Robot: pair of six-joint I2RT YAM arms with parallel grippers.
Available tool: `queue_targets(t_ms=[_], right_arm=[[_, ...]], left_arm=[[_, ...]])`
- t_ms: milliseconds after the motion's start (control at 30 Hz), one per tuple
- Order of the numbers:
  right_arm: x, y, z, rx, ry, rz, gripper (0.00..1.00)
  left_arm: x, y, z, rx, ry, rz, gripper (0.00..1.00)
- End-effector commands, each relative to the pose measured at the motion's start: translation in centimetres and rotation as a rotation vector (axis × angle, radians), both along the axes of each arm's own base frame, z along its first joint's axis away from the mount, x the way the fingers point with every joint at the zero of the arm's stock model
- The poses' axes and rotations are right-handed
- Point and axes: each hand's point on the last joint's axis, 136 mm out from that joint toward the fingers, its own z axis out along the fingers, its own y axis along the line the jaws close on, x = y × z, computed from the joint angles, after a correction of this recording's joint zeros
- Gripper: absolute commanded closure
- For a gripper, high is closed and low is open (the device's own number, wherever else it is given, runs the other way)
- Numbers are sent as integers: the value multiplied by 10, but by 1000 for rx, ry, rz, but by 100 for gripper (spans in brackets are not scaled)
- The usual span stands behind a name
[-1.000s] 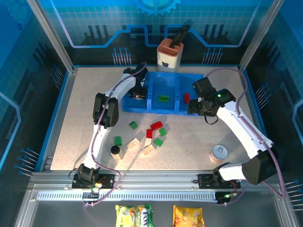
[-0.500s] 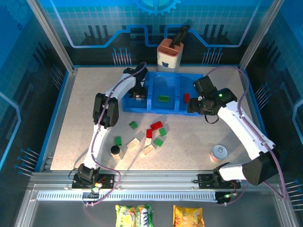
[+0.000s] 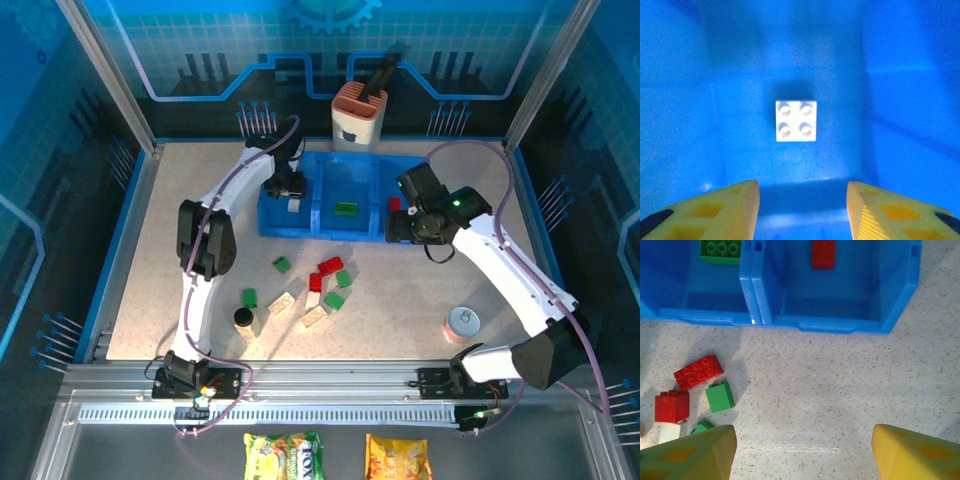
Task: Sort the legos into containers by color
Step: Place the lego in the container, then pick up the lego from the center of the table.
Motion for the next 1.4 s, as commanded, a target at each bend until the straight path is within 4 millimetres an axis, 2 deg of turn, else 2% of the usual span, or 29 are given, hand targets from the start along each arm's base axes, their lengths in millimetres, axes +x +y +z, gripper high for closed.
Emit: queue_targets(t_ms=[0, 200, 367, 733, 1000, 1200, 1367], right_arm=[[0, 16, 1, 18, 6, 41, 27], [-4, 39, -6, 15, 29, 104, 28], [-8, 59, -16, 11, 54, 146, 28], [-14, 98, -46, -13, 107, 216, 29], [-15, 118, -72, -25, 151, 231, 30], [-14, 131, -93, -29, 183, 242, 30], [-12, 138, -109, -27, 205, 245, 30]], left_arm=[[-14, -3, 24, -56, -14, 9, 50], [-37, 11, 42, -83, -24, 21, 50], [-60, 34, 51, -115, -31, 56, 50], [-109, 91, 54, -188, -28, 140, 50], [-129, 129, 53, -173, -57, 197, 49], [-133, 126, 41, -239, -104, 199, 49], [-134, 130, 38, -209, -131, 184, 48]])
